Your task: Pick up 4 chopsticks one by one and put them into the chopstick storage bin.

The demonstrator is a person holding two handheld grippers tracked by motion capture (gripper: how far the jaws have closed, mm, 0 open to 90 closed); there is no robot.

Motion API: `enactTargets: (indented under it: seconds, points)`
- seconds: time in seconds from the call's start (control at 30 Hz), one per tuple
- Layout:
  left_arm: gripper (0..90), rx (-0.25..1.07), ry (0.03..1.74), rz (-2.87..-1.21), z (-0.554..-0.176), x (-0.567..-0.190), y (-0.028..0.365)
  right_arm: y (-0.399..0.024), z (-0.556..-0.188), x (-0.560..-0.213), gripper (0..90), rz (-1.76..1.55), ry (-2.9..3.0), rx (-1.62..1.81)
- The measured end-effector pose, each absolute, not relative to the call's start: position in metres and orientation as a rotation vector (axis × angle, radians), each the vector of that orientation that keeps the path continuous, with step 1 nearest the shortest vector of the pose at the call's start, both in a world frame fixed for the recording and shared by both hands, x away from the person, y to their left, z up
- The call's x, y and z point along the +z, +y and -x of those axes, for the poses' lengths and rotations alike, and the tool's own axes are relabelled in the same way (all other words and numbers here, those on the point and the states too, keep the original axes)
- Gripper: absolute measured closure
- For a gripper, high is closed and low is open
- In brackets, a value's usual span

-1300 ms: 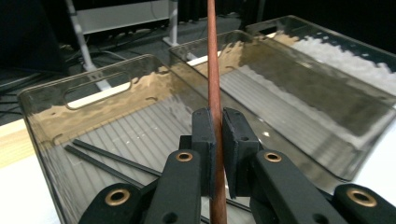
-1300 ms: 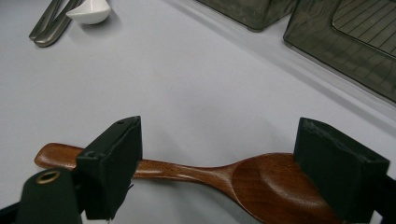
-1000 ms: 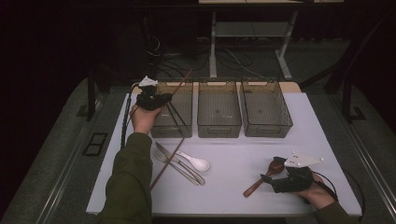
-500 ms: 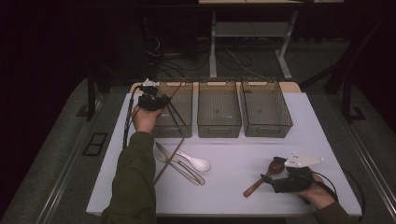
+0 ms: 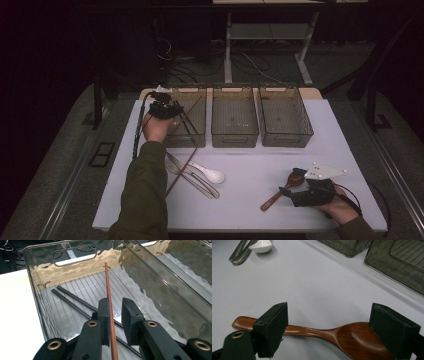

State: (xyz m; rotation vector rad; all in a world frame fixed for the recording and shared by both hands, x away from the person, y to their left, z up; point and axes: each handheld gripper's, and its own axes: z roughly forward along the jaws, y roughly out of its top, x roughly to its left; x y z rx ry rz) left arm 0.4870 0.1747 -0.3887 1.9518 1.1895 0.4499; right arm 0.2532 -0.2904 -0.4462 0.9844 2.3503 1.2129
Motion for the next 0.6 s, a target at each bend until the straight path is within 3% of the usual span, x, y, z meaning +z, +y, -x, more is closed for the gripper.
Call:
enactTargets:
  seconds: [0.6]
  points:
    - [45.4, 0.473, 1.073, -1.978, -0.465, -0.373, 0.171, -0.291, -0.253, -0.446, 15.4, -0.99, 2.351, 1.209]
